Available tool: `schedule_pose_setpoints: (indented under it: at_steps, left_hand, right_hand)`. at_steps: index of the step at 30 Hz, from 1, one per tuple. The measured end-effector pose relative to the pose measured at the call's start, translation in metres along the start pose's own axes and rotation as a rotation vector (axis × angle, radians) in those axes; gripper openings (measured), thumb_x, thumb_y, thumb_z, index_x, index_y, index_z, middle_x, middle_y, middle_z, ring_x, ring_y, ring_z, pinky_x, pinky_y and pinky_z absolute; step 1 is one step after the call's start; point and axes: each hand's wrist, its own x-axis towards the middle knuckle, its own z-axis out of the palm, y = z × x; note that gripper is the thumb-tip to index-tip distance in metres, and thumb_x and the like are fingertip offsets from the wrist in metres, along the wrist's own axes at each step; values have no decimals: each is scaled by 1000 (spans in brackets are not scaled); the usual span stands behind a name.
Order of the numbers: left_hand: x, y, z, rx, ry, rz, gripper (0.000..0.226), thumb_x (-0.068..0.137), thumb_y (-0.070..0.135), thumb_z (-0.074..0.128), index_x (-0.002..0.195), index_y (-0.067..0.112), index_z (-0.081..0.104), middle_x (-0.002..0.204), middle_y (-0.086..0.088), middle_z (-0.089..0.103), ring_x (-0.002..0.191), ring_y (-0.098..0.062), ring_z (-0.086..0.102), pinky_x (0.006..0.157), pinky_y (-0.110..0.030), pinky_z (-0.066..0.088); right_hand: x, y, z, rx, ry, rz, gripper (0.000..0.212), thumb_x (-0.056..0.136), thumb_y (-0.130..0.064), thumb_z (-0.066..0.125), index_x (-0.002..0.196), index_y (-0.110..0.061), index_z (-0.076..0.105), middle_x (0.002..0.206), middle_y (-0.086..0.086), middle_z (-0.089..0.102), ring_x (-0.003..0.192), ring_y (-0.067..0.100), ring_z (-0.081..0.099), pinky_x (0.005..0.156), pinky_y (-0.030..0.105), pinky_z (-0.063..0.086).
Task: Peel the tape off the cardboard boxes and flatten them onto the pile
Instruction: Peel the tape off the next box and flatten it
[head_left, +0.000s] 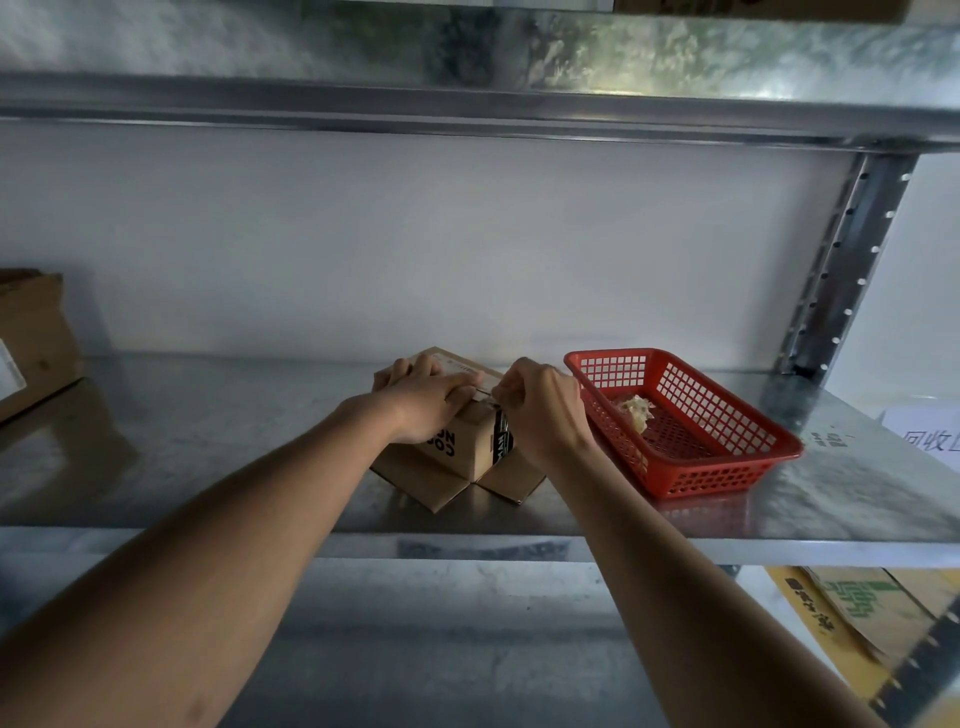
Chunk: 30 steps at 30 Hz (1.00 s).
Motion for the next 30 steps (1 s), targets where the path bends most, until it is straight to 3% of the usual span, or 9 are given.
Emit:
schedule_pose_setpoints:
  at_steps: [2,8,14,19,23,26,28,30]
  left_hand:
    - [-1,2,0,-2,1,1,44,104,66,10,146,73,22,156,3,28,145,-28,17,115,-46,15]
    - [-6,4,-2,-2,-8,0,45,106,63,10,148,70,24,159,2,24,147,-28,16,116,-45,13]
    - [-6,6,-1,27,9,-27,45,108,59,13,152,64,21,161,-1,22,147,-31,17,116,-47,16]
    - [-7,5,2,7,22,-24,47,107,58,10,152,65,20,162,2,20,147,-29,15,117,-47,13]
    - [-10,7,2,-28,18,-17,48,107,56,9,154,63,20,165,2,15,151,-29,8,118,-49,11]
    - [-11,11,0,-26,2,-26,49,108,56,9,155,62,19,168,0,13,153,-31,5,119,-52,10]
    - [-10,16,-3,-14,-21,-31,50,107,60,10,156,60,18,169,-1,12,155,-35,3,119,-54,9]
    - [-9,23,-4,-2,-43,-20,53,106,62,11,159,56,16,171,-4,10,156,-38,0,120,-56,8]
  right_hand:
    - [-2,1,-1,42,-14,12,20,97,-23,72,113,-11,72,100,8,73,91,24,69,79,36,58]
    - [0,0,-7,24,-69,63,17,93,-30,77,100,-15,80,95,5,75,90,22,68,75,31,53]
    - [-3,-15,0,-166,-110,-36,19,101,-17,59,98,-8,75,99,11,71,87,28,64,74,40,55]
    - [-6,-10,-3,19,-35,19,23,97,-4,53,94,-7,75,91,8,74,86,27,67,77,44,58]
    - [-5,-13,-12,111,65,-37,19,96,-4,62,96,-9,80,86,3,77,80,19,71,67,29,53]
    - [-5,-11,-17,98,75,-41,20,93,-14,74,112,-15,79,92,0,78,83,14,70,73,25,52]
    - [-5,-8,-20,61,69,-18,24,88,-13,77,111,-17,80,96,0,79,87,14,70,77,25,54]
    - [-6,-4,-23,43,67,2,26,86,-7,76,109,-17,80,102,0,79,90,12,70,72,15,50]
